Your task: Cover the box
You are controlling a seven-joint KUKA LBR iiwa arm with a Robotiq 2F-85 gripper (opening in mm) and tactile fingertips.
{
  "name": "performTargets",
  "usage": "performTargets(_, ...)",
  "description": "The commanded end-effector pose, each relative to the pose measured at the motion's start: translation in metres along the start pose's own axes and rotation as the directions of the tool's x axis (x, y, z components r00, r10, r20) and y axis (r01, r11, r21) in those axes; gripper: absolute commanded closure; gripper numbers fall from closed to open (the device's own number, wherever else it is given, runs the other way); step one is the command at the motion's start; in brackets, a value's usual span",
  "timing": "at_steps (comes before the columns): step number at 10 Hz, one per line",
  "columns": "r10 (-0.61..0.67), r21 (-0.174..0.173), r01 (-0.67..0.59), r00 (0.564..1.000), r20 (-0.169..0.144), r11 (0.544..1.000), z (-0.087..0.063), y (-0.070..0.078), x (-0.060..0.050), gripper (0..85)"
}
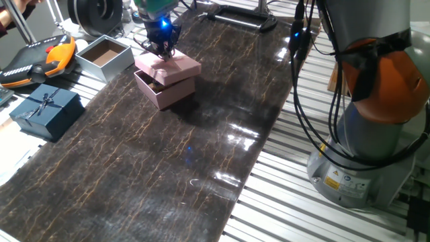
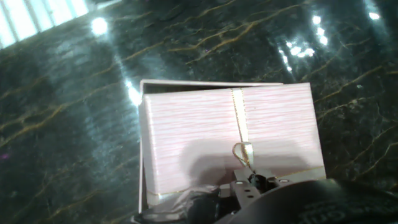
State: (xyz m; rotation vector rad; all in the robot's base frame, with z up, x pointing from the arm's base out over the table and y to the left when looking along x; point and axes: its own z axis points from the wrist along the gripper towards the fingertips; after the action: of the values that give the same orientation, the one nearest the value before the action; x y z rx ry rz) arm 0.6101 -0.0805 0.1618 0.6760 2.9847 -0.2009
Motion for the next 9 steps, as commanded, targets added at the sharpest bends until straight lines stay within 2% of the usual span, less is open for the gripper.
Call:
performTargets(1,0.024,-0.004,-0.024,1.0,-0.009,1.0,0.0013,-0.0009,-0.0018,84.3)
performTargets(4,0.061,-0.027,-0.062,0.998,-0.028,0.998,0.0078,0.0009,-0.0071,84.3)
performTargets(9,0.043,-0.034,-0.044,0.999,-0.025,0.998,0.0107,0.0052,-0.0117,84.3)
